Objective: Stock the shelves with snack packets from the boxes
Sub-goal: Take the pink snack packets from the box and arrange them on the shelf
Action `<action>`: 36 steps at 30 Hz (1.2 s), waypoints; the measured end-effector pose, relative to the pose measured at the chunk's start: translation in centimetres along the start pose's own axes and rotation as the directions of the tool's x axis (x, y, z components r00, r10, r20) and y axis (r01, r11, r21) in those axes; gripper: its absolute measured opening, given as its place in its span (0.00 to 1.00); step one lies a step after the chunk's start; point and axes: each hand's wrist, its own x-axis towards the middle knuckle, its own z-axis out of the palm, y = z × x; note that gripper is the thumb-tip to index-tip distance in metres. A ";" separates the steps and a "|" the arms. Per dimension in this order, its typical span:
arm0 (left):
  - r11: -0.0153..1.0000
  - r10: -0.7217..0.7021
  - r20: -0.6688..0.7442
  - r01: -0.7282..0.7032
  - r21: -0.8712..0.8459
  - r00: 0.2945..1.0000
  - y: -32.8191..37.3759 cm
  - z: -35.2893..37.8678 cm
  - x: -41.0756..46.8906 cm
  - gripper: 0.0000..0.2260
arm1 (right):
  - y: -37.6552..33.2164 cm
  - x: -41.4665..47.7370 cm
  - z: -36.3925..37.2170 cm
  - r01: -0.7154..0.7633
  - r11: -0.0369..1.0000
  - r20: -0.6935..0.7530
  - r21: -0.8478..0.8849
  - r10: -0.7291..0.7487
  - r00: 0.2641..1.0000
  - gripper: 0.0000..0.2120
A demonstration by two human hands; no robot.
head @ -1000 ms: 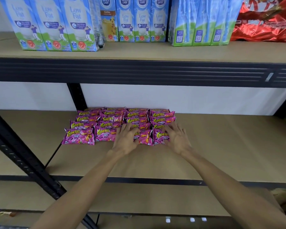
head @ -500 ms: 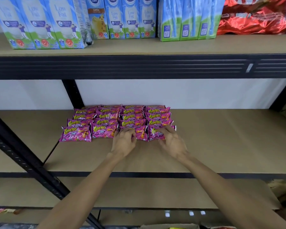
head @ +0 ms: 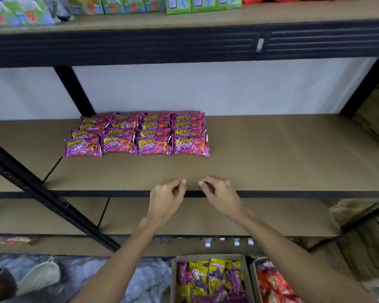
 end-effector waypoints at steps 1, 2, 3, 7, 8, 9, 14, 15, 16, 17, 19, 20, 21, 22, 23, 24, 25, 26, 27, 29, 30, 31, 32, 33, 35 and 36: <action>1.000 0.008 -0.007 -0.008 -0.008 1.000 0.7 0.1 -0.9 0.19 | 0.0 -1.1 -0.3 0.002 1.000 -0.016 0.001 -0.002 1.000 0.11; 1.000 0.011 0.006 -0.011 -0.022 1.000 1.4 0.5 -2.2 0.19 | 0.4 -2.5 -0.5 0.007 1.000 -0.022 0.007 -0.007 1.000 0.12; 0.999 0.007 0.040 -0.006 -0.038 0.999 2.2 0.9 -3.5 0.19 | 0.8 -3.9 -0.8 0.012 1.000 -0.027 0.015 -0.012 1.000 0.12; 0.996 -0.080 0.203 0.086 -0.020 0.976 3.8 3.1 -9.2 0.21 | 2.7 -10.1 0.2 -0.040 0.998 0.074 0.041 0.037 0.997 0.12; 0.993 -0.101 0.250 0.112 -0.030 0.963 3.8 3.6 -10.6 0.21 | 3.1 -11.6 0.7 -0.057 0.997 0.108 0.046 0.051 0.993 0.12; 0.990 -0.118 0.298 0.135 -0.035 0.947 3.8 4.1 -11.9 0.22 | 3.6 -13.0 1.2 -0.073 0.996 0.132 0.041 0.067 0.989 0.12; 0.960 -0.259 0.579 0.270 0.068 0.773 1.6 6.2 -16.9 0.23 | 5.2 -18.2 4.3 -0.240 0.971 0.243 0.003 0.232 0.942 0.15; 0.952 -0.279 0.625 0.297 0.080 0.729 1.0 6.5 -17.7 0.21 | 5.5 -19.0 5.0 -0.282 0.959 0.274 -0.023 0.278 0.921 0.15; 0.942 -0.299 0.666 0.323 0.091 0.684 0.2 6.7 -18.6 0.19 | 5.8 -19.9 5.8 -0.326 0.945 0.295 -0.031 0.320 0.900 0.15; 0.934 -0.317 0.698 0.340 0.112 0.642 -0.5 7.0 -19.4 0.17 | 6.0 -20.9 6.8 -0.369 0.929 0.308 -0.028 0.359 0.881 0.16; 0.915 -0.361 0.740 0.370 0.163 0.568 -2.1 7.6 -21.0 0.16 | 6.1 -22.5 8.6 -0.429 0.903 0.347 -0.037 0.414 0.841 0.19; 0.903 -0.380 0.753 0.393 0.176 0.537 -3.0 8.1 -21.8 0.16 | 6.2 -23.1 9.5 -0.466 0.883 0.374 -0.053 0.450 0.811 0.19; 0.891 -0.392 0.765 0.417 0.178 0.511 -3.8 8.6 -22.6 0.16 | 6.5 -23.7 10.5 -0.510 0.858 0.401 -0.064 0.490 0.774 0.17; 0.881 -0.400 0.774 0.439 0.176 0.491 -4.5 9.2 -23.2 0.17 | 7.1 -24.3 11.7 -0.549 0.832 0.414 -0.079 0.529 0.741 0.16; 0.872 -0.405 0.787 0.457 0.178 0.466 -5.3 9.9 -23.7 0.17 | 7.8 -25.0 13.1 -0.589 0.803 0.410 -0.086 0.568 0.714 0.16; 0.864 -0.404 0.798 0.474 0.172 0.446 -6.2 10.8 -24.4 0.16 | 8.6 -25.6 14.4 -0.624 0.776 0.402 -0.094 0.602 0.690 0.18; 0.857 -0.407 0.807 0.484 0.175 0.429 -7.0 11.8 -24.9 0.16 | 9.5 -26.4 15.9 -0.650 0.752 0.394 -0.107 0.632 0.667 0.19; 0.857 -0.406 0.812 0.483 0.180 0.418 -8.0 12.9 -25.5 0.15 | 10.5 -27.2 17.5 -0.676 0.726 0.395 -0.128 0.662 0.637 0.19; 0.848 -0.413 0.820 0.496 0.188 0.396 -8.9 14.1 -26.1 0.15 | 11.3 -28.0 18.9 -0.701 0.699 0.396 -0.141 0.689 0.607 0.17; 0.837 -0.416 0.833 0.512 0.194 0.364 -10.9 16.7 -27.6 0.15 | 13.1 -29.5 21.8 -0.734 0.656 0.388 -0.175 0.731 0.561 0.14; 0.838 -0.412 0.842 0.507 0.201 0.348 -12.1 18.4 -28.3 0.15 | 14.1 -30.1 23.3 -0.747 0.636 0.371 -0.194 0.752 0.544 0.15; 0.846 -0.408 0.849 0.489 0.213 0.335 -13.3 20.2 -29.1 0.16 | 15.8 -31.0 25.2 -0.758 0.613 0.360 -0.222 0.774 0.521 0.17; 0.856 -0.395 0.855 0.472 0.210 0.336 -14.6 22.0 -29.8 0.16 | 17.3 -31.9 26.9 -0.761 0.603 0.365 -0.240 0.782 0.505 0.19; 0.866 -0.385 0.859 0.455 0.209 0.337 -15.9 23.7 -30.5 0.17 | 18.8 -32.5 28.4 -0.765 0.597 0.375 -0.241 0.784 0.494 0.18; 0.865 -0.402 0.862 0.438 0.246 0.309 -18.6 27.4 -32.5 0.19 | 21.6 -33.1 31.3 -0.788 0.572 0.390 -0.229 0.795 0.464 0.16; 0.862 -0.409 0.862 0.438 0.256 0.300 -20.0 29.2 -33.3 0.20 | 22.9 -33.1 32.5 -0.790 0.573 0.396 -0.220 0.792 0.464 0.15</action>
